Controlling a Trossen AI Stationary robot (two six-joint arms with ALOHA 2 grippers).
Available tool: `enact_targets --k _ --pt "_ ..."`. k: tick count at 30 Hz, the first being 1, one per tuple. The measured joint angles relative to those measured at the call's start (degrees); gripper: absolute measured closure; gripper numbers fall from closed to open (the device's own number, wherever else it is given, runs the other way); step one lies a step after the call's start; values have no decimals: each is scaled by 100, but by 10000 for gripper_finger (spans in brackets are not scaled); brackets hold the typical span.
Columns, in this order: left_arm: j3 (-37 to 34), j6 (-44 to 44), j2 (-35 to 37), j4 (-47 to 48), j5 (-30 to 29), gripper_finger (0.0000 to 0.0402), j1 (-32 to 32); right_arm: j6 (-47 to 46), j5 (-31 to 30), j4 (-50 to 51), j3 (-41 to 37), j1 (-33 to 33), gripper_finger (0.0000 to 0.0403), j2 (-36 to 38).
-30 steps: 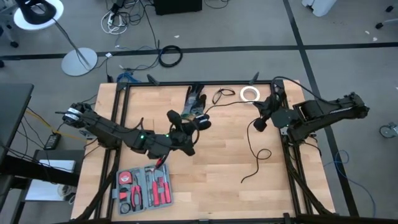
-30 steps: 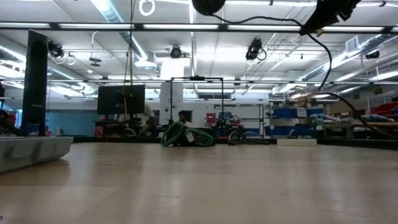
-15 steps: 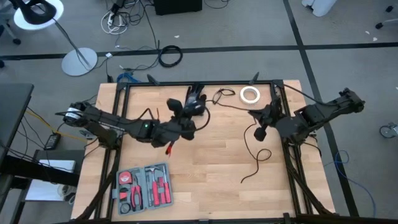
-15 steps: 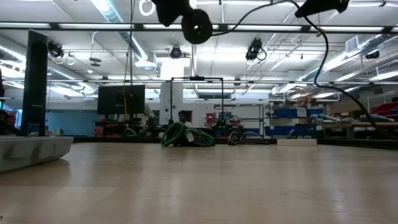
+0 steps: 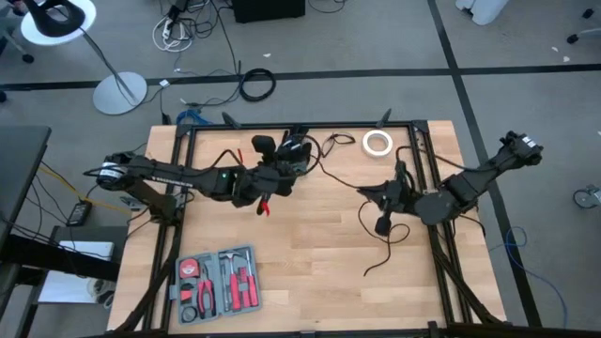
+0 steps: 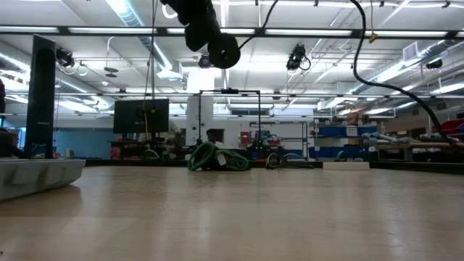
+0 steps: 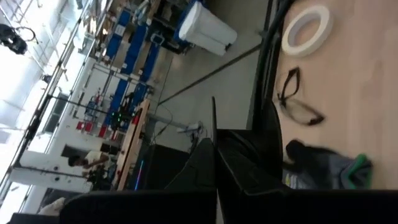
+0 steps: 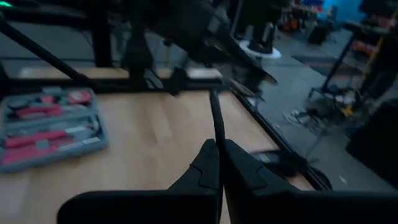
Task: Coil cords
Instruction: Coil the black wire into a spool
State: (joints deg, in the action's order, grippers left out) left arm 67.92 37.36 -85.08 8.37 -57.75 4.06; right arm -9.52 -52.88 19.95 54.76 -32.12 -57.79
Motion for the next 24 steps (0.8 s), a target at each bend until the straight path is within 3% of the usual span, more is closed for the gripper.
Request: enact_targets --k 9,16,24 --pt "0 -191 -40 -496 311 402 -144 1124 445 -1881 0 12 401 -921" --pt "0 -205 -92 -1268 768 402 29 1527 842 -2487 0 276 401 -1504" --pt "-2 -194 -98 -2056 1761 402 273 1866 1179 -2683 0 505 401 -1581"
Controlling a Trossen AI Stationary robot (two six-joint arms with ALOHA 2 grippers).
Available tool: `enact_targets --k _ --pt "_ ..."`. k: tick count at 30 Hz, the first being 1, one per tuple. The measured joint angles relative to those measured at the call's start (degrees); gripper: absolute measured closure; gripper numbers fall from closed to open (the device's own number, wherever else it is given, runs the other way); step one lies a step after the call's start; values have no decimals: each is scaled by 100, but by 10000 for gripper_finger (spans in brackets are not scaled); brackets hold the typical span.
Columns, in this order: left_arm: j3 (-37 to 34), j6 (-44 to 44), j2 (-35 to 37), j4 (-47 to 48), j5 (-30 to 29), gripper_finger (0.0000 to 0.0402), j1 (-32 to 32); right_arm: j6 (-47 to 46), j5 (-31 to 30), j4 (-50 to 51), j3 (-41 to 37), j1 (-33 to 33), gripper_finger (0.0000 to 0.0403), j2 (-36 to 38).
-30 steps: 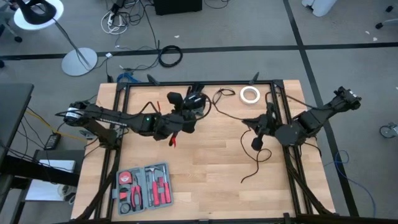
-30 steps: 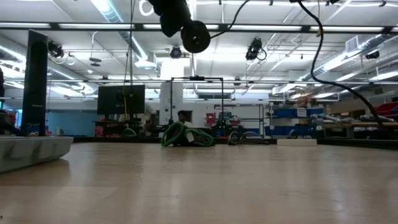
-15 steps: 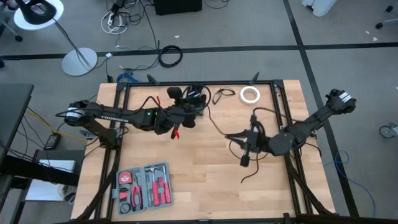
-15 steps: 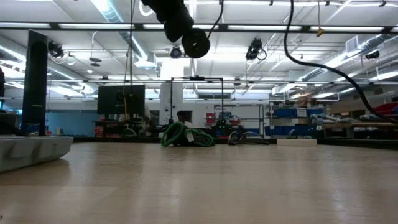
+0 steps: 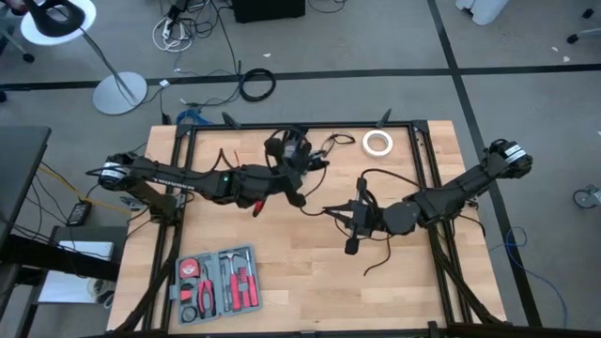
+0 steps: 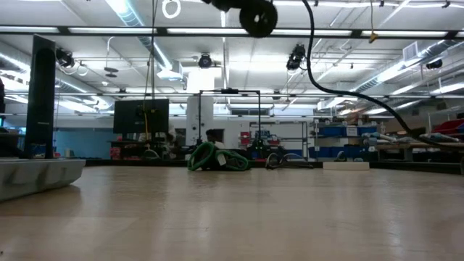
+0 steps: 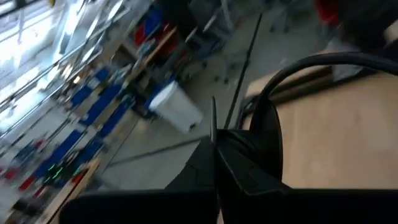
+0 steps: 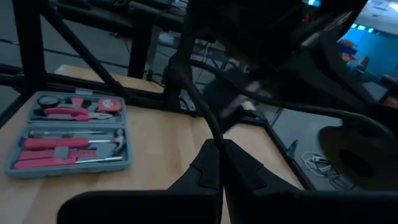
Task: Coil cords
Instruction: Coil the black wire into a spool
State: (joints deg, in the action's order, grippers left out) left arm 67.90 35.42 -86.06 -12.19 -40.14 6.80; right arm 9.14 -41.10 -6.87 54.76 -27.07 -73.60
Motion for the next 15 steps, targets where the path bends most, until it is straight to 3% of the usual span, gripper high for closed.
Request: enact_targets --k 11,15 --pt "0 -26 2 -671 1099 402 270 450 -592 -37 0 -13 401 104" --pt "1 -50 2 -993 1205 402 358 305 -622 -41 0 21 401 82"
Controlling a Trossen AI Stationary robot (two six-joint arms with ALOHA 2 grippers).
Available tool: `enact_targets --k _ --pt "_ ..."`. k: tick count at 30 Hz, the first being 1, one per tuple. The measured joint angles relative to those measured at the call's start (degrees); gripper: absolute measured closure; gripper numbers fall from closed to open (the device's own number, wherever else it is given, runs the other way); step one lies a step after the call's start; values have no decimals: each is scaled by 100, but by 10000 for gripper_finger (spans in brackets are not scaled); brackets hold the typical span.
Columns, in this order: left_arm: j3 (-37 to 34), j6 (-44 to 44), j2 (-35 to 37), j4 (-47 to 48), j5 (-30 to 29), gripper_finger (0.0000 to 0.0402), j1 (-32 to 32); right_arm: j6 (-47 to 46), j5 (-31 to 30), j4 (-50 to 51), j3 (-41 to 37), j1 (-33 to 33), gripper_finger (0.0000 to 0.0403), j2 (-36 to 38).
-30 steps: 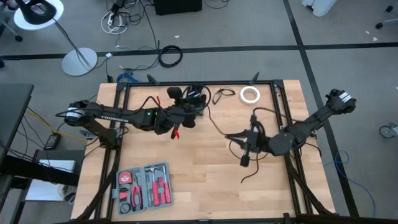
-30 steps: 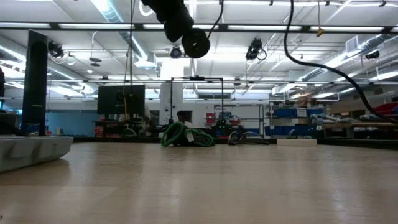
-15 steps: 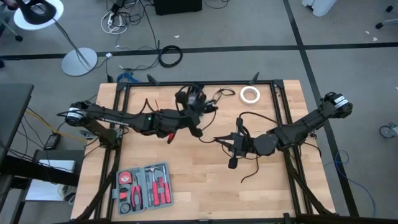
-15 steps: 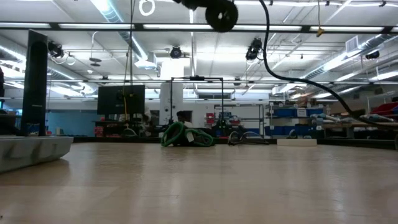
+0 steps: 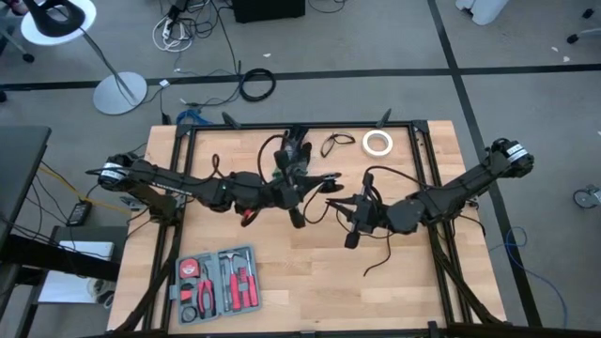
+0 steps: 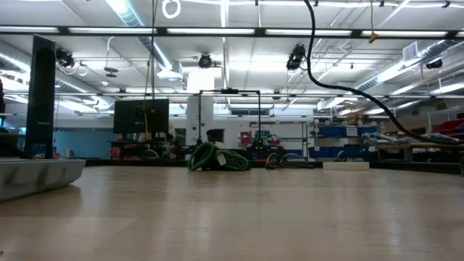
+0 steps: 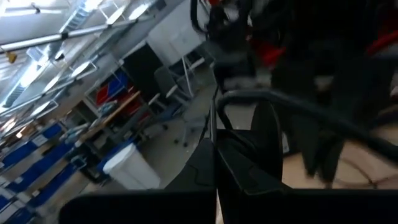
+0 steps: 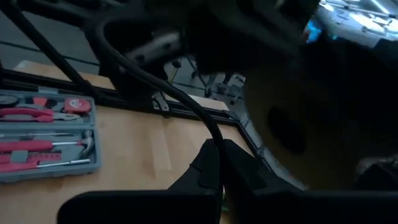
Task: Coil cords
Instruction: Coil the black wire into a spool
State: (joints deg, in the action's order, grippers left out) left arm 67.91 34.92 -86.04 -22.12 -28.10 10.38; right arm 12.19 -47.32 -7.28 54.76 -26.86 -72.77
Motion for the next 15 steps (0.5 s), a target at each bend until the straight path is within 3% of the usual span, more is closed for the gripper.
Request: enact_targets --k 9,15 --pt "1 -7 0 -417 149 402 113 -271 -22 161 0 95 401 -12" --pt "-1 -39 4 -800 309 402 186 -1038 -128 1077 0 343 401 -11"
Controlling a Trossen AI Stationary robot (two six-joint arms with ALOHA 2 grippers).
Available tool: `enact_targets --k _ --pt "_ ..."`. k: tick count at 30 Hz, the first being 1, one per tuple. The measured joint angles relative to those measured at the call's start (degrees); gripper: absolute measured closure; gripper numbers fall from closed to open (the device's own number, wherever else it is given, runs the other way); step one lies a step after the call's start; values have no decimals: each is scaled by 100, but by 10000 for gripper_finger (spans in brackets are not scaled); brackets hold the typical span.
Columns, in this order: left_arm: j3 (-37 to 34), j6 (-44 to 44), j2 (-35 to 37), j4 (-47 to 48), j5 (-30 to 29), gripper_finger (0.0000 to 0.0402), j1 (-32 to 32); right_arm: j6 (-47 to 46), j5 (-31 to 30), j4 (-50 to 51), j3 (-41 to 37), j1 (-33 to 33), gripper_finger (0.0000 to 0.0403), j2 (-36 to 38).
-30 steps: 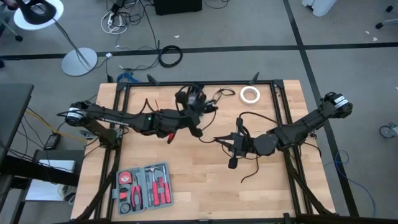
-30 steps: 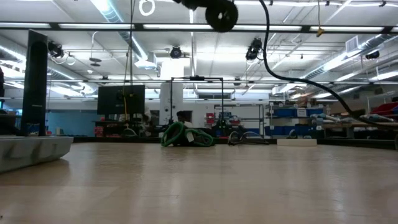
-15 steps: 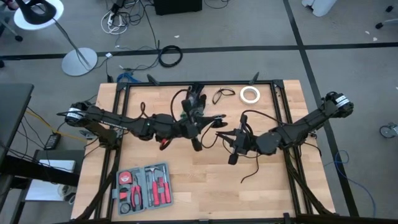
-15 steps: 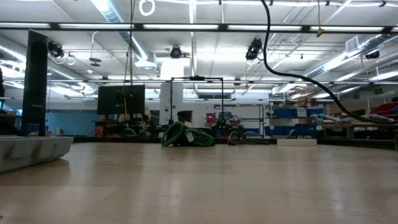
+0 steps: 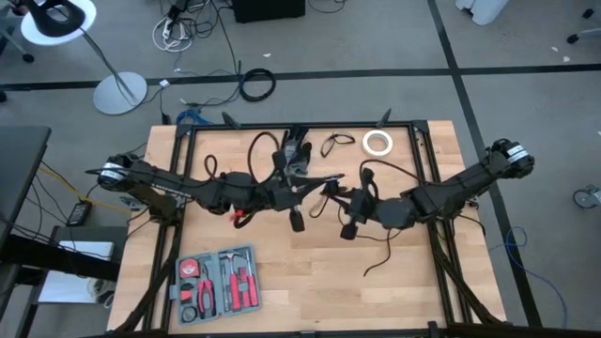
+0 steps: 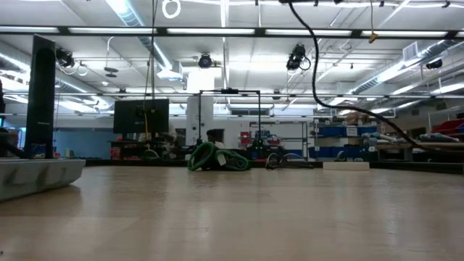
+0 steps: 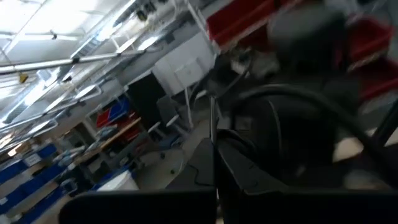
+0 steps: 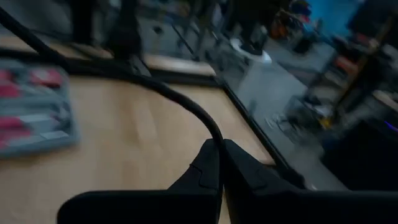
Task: Coil cords
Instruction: Coil the black wire into a spool
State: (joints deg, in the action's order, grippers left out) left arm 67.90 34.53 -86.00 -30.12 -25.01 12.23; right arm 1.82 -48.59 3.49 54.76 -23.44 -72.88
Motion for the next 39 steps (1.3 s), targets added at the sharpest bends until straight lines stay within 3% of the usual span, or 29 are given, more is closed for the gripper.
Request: enact_targets --k 7,16,21,26,35,39 --pt "2 -22 11 -90 31 402 128 -484 -403 795 0 161 401 17" --pt "2 279 11 -126 -283 402 88 257 126 -247 0 141 401 -7" --pt "2 1378 13 -170 -895 402 32 305 609 -285 0 178 401 -117" --pt "2 2242 -55 -80 -1606 402 -129 388 696 -398 0 91 401 -358" --pt "4 2876 -403 -390 -2518 402 -513 312 1101 -552 0 66 401 -877" --pt "4 3565 -470 41 -2689 402 -560 33 1031 -168 0 11 401 -931"
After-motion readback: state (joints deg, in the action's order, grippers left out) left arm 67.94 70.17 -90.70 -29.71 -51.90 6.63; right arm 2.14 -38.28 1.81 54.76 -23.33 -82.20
